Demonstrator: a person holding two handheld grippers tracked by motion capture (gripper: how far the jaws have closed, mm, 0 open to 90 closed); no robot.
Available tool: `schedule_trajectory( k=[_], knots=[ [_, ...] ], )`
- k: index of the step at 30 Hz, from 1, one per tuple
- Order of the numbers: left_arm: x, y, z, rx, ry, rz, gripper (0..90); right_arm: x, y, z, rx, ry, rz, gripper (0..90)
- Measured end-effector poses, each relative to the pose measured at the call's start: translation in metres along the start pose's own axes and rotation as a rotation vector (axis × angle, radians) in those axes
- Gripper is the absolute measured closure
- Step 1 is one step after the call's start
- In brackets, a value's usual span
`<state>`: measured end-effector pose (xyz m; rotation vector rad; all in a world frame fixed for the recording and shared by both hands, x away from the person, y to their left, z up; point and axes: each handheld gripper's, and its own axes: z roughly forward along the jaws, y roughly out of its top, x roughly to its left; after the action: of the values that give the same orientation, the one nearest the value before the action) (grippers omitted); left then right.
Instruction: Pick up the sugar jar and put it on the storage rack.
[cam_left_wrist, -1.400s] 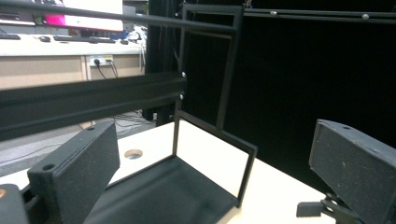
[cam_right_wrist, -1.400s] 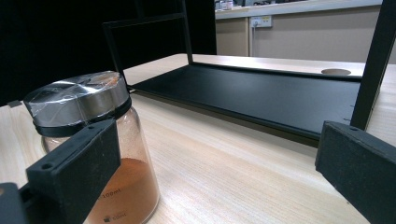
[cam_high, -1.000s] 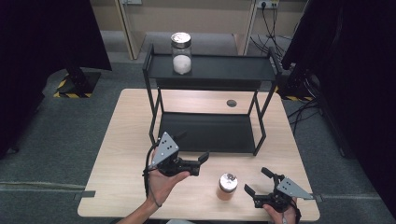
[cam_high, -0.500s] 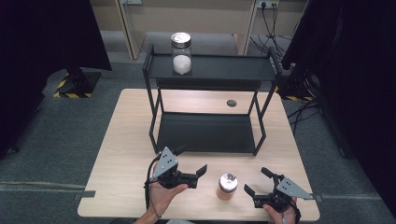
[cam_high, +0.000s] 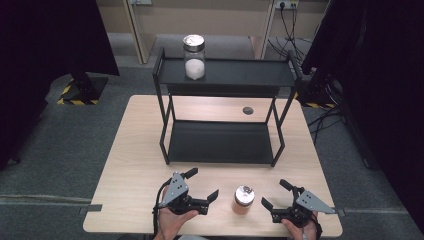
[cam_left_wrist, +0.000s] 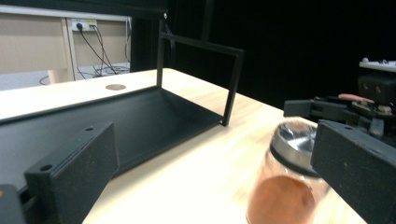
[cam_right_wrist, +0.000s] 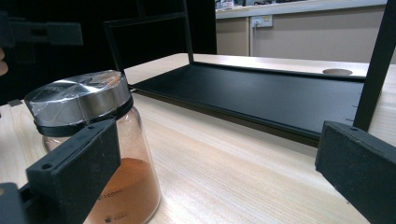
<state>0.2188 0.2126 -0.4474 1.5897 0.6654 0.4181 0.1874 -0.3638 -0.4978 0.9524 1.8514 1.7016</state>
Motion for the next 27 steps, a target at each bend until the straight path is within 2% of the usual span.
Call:
schedule_trajectory(
  k=[9,11,16,27],
  knots=[
    [0.003,-0.022,-0.006,-0.003,0.009,0.010,0.4,0.000,0.000,-0.001,-0.002,0.000,-0.002,0.4],
    [0.003,-0.025,-0.007,0.003,0.012,0.023,0.4,0.000,0.000,0.000,-0.001,0.000,-0.002,0.4],
    [0.006,-0.034,-0.009,0.019,-0.002,0.008,0.4,0.000,0.000,0.000,-0.002,0.000,-0.004,0.4],
    [0.005,-0.040,-0.015,0.013,0.015,0.013,0.4,-0.001,0.000,-0.002,-0.005,0.004,-0.006,0.4]
  ],
)
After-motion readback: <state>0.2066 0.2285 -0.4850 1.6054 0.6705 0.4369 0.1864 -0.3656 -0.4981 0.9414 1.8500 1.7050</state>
